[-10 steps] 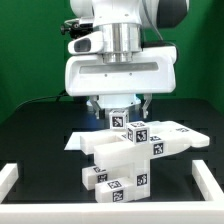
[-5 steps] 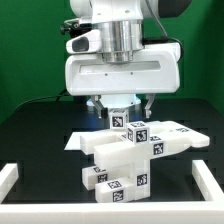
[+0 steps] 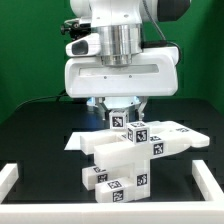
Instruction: Assemble chair
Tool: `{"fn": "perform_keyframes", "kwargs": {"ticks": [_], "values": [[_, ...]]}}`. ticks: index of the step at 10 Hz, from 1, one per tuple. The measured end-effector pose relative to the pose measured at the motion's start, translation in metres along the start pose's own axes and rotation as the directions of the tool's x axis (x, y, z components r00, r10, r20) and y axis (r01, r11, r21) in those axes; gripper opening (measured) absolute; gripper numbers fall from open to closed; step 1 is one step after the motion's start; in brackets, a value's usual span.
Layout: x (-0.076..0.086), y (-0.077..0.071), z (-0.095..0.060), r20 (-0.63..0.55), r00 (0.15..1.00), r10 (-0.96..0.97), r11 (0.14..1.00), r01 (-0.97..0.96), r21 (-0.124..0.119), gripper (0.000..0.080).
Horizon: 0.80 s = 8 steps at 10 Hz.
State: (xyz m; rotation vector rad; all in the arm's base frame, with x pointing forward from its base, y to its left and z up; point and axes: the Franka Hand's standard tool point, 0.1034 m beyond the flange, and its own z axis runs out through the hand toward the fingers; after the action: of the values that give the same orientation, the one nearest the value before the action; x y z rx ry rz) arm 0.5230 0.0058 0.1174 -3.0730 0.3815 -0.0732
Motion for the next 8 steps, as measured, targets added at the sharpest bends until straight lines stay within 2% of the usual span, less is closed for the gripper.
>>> {"fn": "perform_keyframes", "kwargs": {"ticks": [1,5,8], "values": [[0.0000,0.0000,0.0000,0.000,1.000,0.000,1.000,0.000,0.000,0.0279],[0.0000,-0.0001,0.0000,0.000,1.000,0.022,1.000,-0.022,0.000,0.0282],[0.0015,0.0012,0.0000,-0.012,0.958,0.285,0.959,-0.285,0.009,0.0284]]}}
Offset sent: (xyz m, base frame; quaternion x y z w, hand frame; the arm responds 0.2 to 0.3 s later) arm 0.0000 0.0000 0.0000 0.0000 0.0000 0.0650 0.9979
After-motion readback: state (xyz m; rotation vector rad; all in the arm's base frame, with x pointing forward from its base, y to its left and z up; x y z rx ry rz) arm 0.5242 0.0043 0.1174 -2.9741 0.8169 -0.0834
